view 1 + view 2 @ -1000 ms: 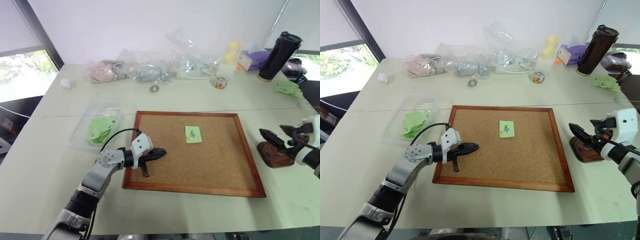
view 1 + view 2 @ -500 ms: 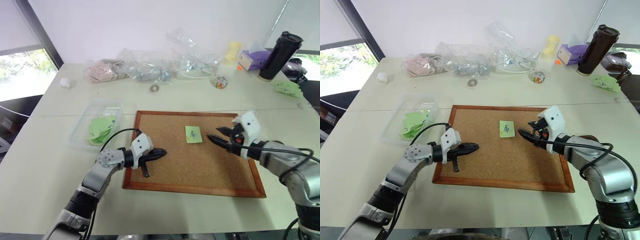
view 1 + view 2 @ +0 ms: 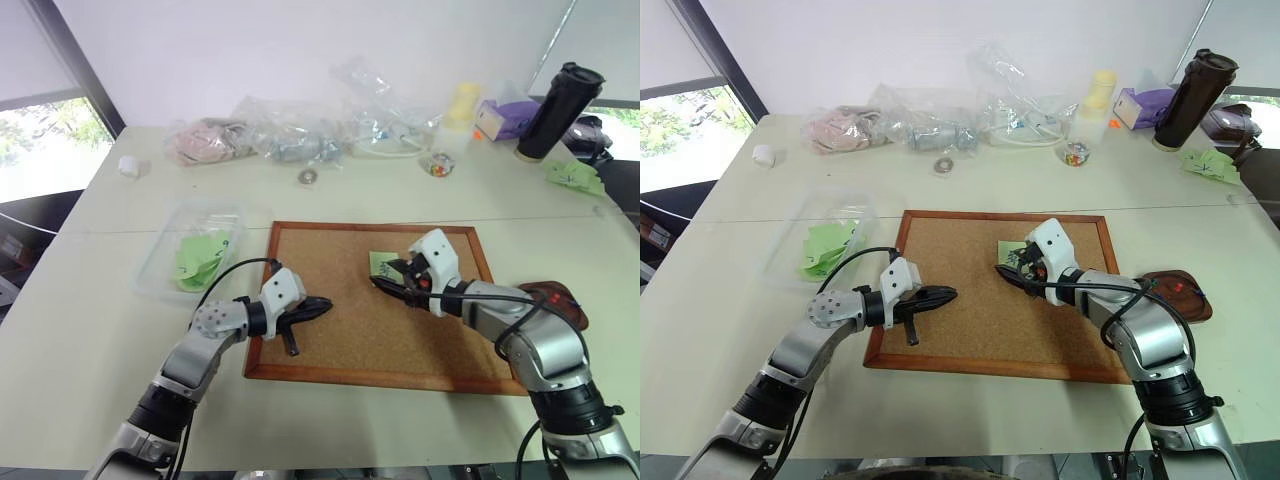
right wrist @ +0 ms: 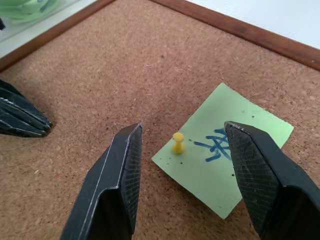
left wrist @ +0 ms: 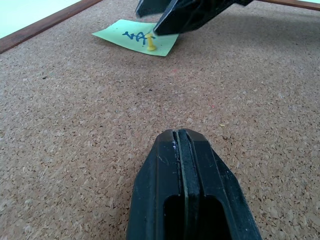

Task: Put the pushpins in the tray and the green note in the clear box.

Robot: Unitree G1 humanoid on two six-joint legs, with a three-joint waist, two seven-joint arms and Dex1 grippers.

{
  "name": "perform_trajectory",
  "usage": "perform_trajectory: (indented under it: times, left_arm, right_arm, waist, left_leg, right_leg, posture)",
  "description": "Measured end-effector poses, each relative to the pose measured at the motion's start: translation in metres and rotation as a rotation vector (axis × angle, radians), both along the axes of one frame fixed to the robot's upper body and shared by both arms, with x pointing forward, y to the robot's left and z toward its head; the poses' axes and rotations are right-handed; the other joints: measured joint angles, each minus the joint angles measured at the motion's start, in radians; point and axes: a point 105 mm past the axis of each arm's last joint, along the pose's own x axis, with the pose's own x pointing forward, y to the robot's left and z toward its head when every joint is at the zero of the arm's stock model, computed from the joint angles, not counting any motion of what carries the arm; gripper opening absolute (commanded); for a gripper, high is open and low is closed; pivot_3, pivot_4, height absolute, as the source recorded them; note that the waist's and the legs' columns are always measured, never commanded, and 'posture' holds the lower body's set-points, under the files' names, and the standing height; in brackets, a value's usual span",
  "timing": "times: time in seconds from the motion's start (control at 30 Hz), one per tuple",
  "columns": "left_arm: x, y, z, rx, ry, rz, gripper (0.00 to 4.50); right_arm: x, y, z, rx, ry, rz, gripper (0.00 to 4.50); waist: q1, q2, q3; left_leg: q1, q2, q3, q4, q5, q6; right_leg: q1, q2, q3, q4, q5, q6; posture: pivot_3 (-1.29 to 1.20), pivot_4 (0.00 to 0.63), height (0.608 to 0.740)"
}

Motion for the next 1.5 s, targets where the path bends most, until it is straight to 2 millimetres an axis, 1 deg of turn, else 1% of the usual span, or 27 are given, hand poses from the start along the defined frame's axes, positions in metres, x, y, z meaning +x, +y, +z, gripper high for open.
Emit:
perform_trajectory:
  times: [0.23, 0.3, 0.4, 0.43, 0.5, 0.53, 0.87, 0.97, 1.0, 1.07, 1.13, 1.4, 1.47, 1.5]
  left_arm:
    - [-0.001, 0.001, -0.001, -0.002, -0.001, 0.010, 0.00]
    - [-0.001, 0.001, -0.002, -0.001, 0.000, 0.011, 0.00]
    - [0.000, 0.002, -0.003, -0.001, -0.007, 0.011, 0.00]
    - [0.000, 0.002, -0.003, -0.002, -0.008, 0.010, 0.00]
    - [0.000, 0.002, -0.003, -0.002, -0.010, 0.010, 0.00]
    - [0.000, 0.002, -0.003, -0.003, -0.011, 0.009, 0.00]
    - [0.000, 0.001, -0.003, -0.003, -0.015, 0.007, 0.00]
    - [-0.001, 0.001, -0.003, -0.004, -0.016, 0.001, 0.00]
    - [-0.001, 0.001, -0.002, -0.004, -0.017, -0.002, 0.00]
    - [-0.001, 0.001, -0.003, -0.002, -0.015, -0.006, 0.00]
    - [-0.001, 0.001, -0.004, -0.002, -0.011, -0.006, 0.00]
    - [0.000, 0.001, -0.005, -0.001, -0.012, -0.019, 0.00]
    - [0.000, 0.001, -0.004, -0.001, -0.012, -0.022, 0.00]
    - [0.000, 0.001, -0.004, -0.001, -0.012, -0.023, 0.00]
  right_arm:
    - [0.001, 0.003, -0.013, 0.000, 0.016, 0.010, 2.65]
    - [0.000, 0.003, -0.014, -0.003, 0.009, 0.013, 2.65]
    - [0.000, 0.004, -0.015, -0.004, 0.002, 0.013, 1.82]
    - [0.000, 0.005, -0.016, -0.005, 0.002, 0.013, 1.38]
    - [0.000, 0.005, -0.017, -0.009, 0.001, 0.013, 0.22]
    - [0.000, 0.005, -0.017, -0.011, 0.001, 0.013, 0.01]
    - [0.000, 0.006, -0.017, -0.008, 0.001, 0.010, 0.01]
    - [-0.002, 0.005, -0.012, -0.007, 0.007, 0.009, 0.01]
    - [-0.003, 0.005, -0.007, 0.004, 0.001, 0.012, 0.01]
    - [-0.007, 0.010, 0.014, 0.038, -0.052, 0.048, 0.01]
    - [-0.011, 0.014, 0.029, 0.046, -0.095, 0.082, 0.01]
    - [-0.029, 0.017, 0.046, 0.017, -0.112, 0.159, 0.01]
    - [-0.029, 0.014, 0.050, 0.030, -0.119, 0.149, 0.01]
    - [-0.027, 0.008, 0.054, 0.048, -0.128, 0.121, 0.01]
  waist:
    - [-0.001, 0.000, 0.000]
    - [-0.001, 0.000, 0.000]
    - [-0.001, 0.000, 0.000]
    - [-0.001, 0.000, 0.000]
    - [-0.001, 0.000, 0.000]
    - [-0.001, 0.000, 0.000]
    - [-0.001, 0.001, -0.001]
    - [0.000, 0.001, 0.000]
    - [0.000, 0.001, 0.000]
    - [0.000, 0.001, 0.000]
    - [0.000, 0.001, 0.000]
    - [0.000, 0.001, -0.001]
    - [0.000, 0.001, -0.001]
    - [0.001, 0.001, -0.001]
  left_leg:
    - [0.000, 0.000, 0.000, 0.000, 0.000, 0.000]
    - [0.000, 0.000, 0.000, 0.000, 0.000, 0.000]
    - [0.001, 0.000, 0.000, 0.000, 0.000, 0.000]
    - [0.001, 0.000, 0.000, 0.000, 0.000, 0.000]
    - [0.001, 0.000, 0.000, 0.000, 0.000, 0.000]
    - [0.001, 0.000, 0.000, 0.000, 0.000, 0.000]
    - [0.001, 0.000, 0.000, 0.000, 0.000, 0.000]
    - [0.000, 0.000, 0.000, 0.000, 0.000, 0.000]
    - [-0.001, 0.000, 0.000, -0.001, 0.000, 0.000]
    - [0.000, 0.000, 0.000, -0.001, 0.000, 0.000]
    - [0.000, 0.000, 0.000, -0.001, 0.000, 0.000]
    - [0.001, 0.000, 0.000, -0.001, 0.000, 0.000]
    - [0.001, 0.000, 0.000, -0.001, 0.000, 0.000]
    - [0.000, 0.000, 0.000, -0.001, 0.000, 0.000]
  right_leg:
    - [0.000, 0.000, 0.000, 0.000, 0.000, 0.000]
    - [0.000, 0.000, 0.000, 0.000, 0.000, 0.000]
    - [0.000, 0.000, 0.000, 0.000, 0.000, 0.000]
    - [0.000, 0.000, 0.000, 0.000, 0.000, 0.000]
    - [0.000, 0.000, 0.000, 0.000, 0.000, 0.000]
    - [0.000, 0.000, 0.000, 0.000, 0.000, 0.000]
    - [0.000, 0.000, 0.000, 0.000, 0.000, 0.000]
    - [-0.001, 0.000, 0.000, 0.000, 0.000, 0.000]
    - [-0.001, 0.000, 0.000, 0.000, 0.000, 0.000]
    - [-0.001, 0.000, 0.000, 0.000, 0.000, 0.000]
    - [0.000, 0.000, 0.000, 0.000, 0.000, 0.000]
    - [0.000, 0.000, 0.000, 0.000, 0.000, 0.000]
    - [0.000, 0.000, 0.000, 0.000, 0.000, 0.000]
    - [0.000, 0.000, 0.000, 0.000, 0.000, 0.000]
  posture:
    - [0.00, 0.150, 0.740]
    - [0.00, 0.150, 0.740]
    - [0.00, 0.150, 0.740]
    - [0.00, 0.150, 0.740]
    - [0.00, 0.150, 0.740]
    - [0.00, 0.150, 0.740]
    - [0.00, 0.150, 0.740]
    - [0.00, 0.150, 0.740]
    - [0.00, 0.150, 0.740]
    - [0.00, 0.150, 0.740]
    - [0.00, 0.150, 0.740]
    - [0.00, 0.150, 0.740]
    - [0.00, 0.150, 0.740]
    - [0.00, 0.150, 0.740]
